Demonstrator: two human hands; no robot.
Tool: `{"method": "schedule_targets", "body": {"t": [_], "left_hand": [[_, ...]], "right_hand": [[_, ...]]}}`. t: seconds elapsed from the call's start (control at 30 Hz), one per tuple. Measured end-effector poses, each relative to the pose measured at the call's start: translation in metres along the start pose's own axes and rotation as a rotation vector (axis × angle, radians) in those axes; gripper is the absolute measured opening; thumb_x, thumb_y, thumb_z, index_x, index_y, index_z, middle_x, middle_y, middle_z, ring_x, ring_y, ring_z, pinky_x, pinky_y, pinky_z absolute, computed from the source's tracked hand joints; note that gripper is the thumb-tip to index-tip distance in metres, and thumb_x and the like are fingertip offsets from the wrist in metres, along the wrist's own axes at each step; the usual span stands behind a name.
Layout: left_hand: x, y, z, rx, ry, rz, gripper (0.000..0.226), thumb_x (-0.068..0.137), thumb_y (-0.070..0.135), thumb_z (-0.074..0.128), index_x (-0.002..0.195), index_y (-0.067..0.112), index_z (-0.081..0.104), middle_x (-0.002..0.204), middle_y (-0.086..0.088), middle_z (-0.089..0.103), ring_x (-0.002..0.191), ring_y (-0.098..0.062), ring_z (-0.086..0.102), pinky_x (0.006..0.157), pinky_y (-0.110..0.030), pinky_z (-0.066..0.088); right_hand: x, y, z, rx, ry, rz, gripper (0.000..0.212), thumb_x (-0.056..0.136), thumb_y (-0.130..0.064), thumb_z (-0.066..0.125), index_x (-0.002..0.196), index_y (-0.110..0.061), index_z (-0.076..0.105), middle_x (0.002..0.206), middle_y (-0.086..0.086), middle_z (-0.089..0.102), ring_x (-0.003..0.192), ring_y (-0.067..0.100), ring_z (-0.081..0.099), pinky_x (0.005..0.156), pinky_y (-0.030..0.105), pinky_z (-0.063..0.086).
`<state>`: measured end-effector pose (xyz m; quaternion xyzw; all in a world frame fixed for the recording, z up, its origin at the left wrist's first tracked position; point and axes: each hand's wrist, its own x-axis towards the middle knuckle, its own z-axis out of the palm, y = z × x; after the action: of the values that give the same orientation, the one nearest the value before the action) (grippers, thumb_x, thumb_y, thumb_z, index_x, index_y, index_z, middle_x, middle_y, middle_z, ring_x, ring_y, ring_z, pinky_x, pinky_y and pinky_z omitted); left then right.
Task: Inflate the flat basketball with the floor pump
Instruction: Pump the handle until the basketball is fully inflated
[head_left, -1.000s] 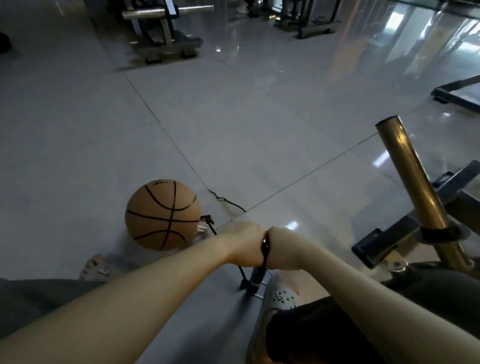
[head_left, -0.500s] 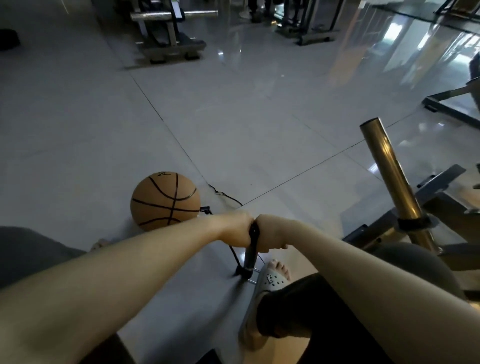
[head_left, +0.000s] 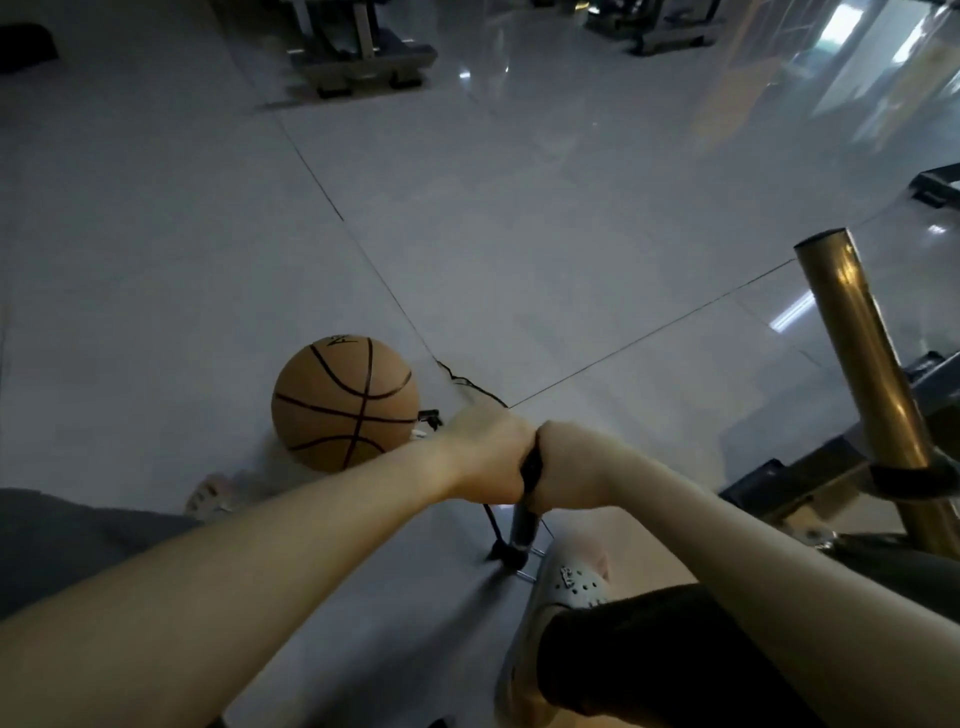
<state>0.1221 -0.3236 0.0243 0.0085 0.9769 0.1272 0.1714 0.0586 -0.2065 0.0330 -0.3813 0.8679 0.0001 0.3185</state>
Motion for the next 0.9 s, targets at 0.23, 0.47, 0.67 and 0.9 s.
{"method": "schedule_targets", "body": {"t": [0.23,0.47,0.67,0.9], "left_hand": [[0.019,-0.001,0.048,0.009,-0.112,-0.013,0.011,0.082,0.015,0.058,0.074,0.018,0.052,0.076,-0.005,0.059,0.066,-0.025,0.054,0.048,-0.027,0.033],[0.000,0.029,0.021,-0.085,-0.196,-0.038,0.022,0.085,0.009,0.057,0.067,0.018,0.048,0.065,-0.002,0.050,0.060,-0.023,0.051,0.047,-0.027,0.034],[-0.022,0.031,-0.089,-0.077,-0.052,-0.077,0.014,0.078,0.015,0.072,0.070,0.015,0.060,0.064,-0.001,0.057,0.055,-0.017,0.052,0.050,-0.027,0.038],[-0.011,0.024,-0.091,-0.064,-0.207,-0.128,0.021,0.080,0.013,0.075,0.068,0.013,0.058,0.063,-0.002,0.055,0.053,-0.017,0.050,0.048,-0.027,0.040]], "right_hand": [[0.023,0.018,0.046,-0.014,-0.049,0.045,0.026,0.074,-0.034,0.072,0.093,-0.016,0.070,0.085,0.003,0.070,0.077,0.019,0.067,0.071,0.032,0.058],[-0.010,0.020,0.029,0.027,-0.134,0.065,0.024,0.073,-0.020,0.072,0.092,-0.004,0.071,0.088,0.015,0.073,0.073,0.028,0.069,0.069,0.037,0.057],[-0.055,-0.005,-0.085,0.019,0.048,-0.024,0.009,0.072,-0.006,0.066,0.075,0.002,0.069,0.050,0.008,0.054,0.030,0.015,0.046,0.041,0.022,0.042],[-0.049,-0.011,-0.087,0.022,-0.118,0.070,0.011,0.074,-0.014,0.066,0.075,-0.002,0.065,0.052,0.005,0.052,0.041,0.021,0.044,0.047,0.025,0.042]]}}
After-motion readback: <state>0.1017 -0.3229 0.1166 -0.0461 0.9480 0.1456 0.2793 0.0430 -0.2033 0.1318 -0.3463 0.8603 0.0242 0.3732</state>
